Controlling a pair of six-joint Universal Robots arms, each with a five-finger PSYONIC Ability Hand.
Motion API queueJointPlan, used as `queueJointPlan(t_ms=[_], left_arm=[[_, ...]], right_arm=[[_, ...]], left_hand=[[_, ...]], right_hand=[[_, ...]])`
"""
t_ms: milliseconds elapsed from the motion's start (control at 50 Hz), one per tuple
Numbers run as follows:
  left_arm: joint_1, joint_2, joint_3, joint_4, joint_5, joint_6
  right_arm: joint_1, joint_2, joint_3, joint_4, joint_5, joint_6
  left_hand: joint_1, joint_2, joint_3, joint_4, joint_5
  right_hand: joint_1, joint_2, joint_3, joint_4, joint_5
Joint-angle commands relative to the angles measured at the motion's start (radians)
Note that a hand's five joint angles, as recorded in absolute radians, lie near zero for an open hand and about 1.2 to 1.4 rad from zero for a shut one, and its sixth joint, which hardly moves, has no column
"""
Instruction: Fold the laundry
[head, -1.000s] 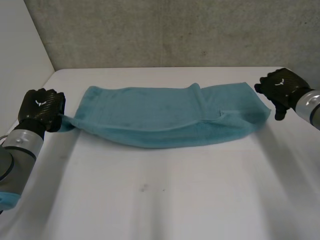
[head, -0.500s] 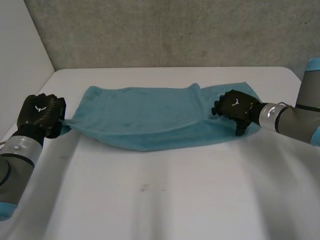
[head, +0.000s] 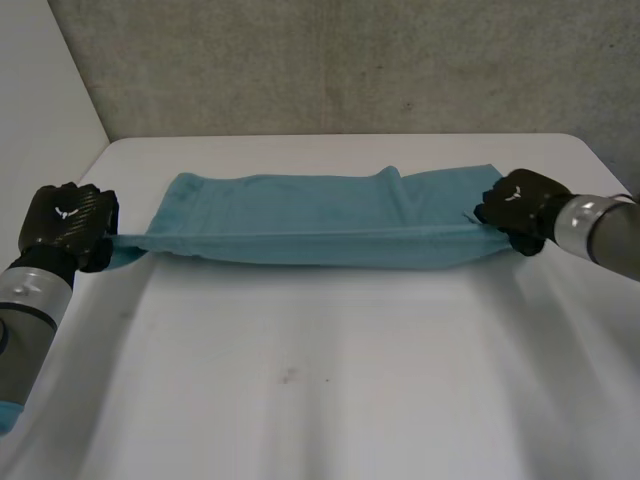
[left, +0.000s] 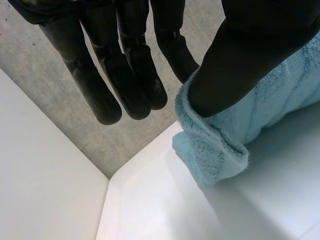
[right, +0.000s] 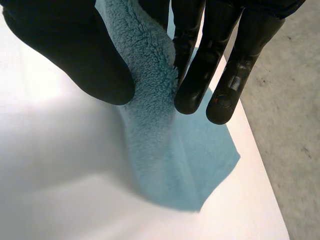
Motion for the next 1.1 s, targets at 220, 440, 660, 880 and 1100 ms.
queueJointPlan(t_ms=[220, 440, 660, 880, 1100], left_arm=[[0.034, 0.181, -0.069, -0.217, 0.035, 0.0], [0.039, 0.238, -0.076, -0.305, 0.064, 0.001], [0.039, 0.158, 0.035, -0.299, 0.064, 0.001], [0.014, -0.056, 0.168, -0.227, 0.061, 0.007], [-0.127, -0.175, 0.813, -0.191, -0.054, 0.021]], right_arm=[[-0.164, -0.494, 0.746, -0.019, 0.117, 0.076], [-0.167, -0.583, 0.725, -0.01, 0.1, 0.087], [-0.153, -0.462, 0.64, -0.16, 0.106, 0.125], [-0.051, -0.211, 0.434, -0.194, 0.144, 0.125], [0.144, -0.085, -0.369, -0.401, 0.385, 0.206]], left_hand=[[0.248, 0.193, 0.2, 0.197, 0.264], [0.248, 0.193, 0.2, 0.197, 0.264], [0.248, 0.193, 0.2, 0.197, 0.264], [0.248, 0.193, 0.2, 0.197, 0.264], [0.248, 0.193, 0.2, 0.197, 0.264]], right_hand=[[0.425, 0.223, 0.217, 0.207, 0.242], [0.425, 0.223, 0.217, 0.207, 0.242], [0.425, 0.223, 0.217, 0.207, 0.242], [0.425, 0.223, 0.217, 0.207, 0.242], [0.425, 0.223, 0.217, 0.207, 0.242]])
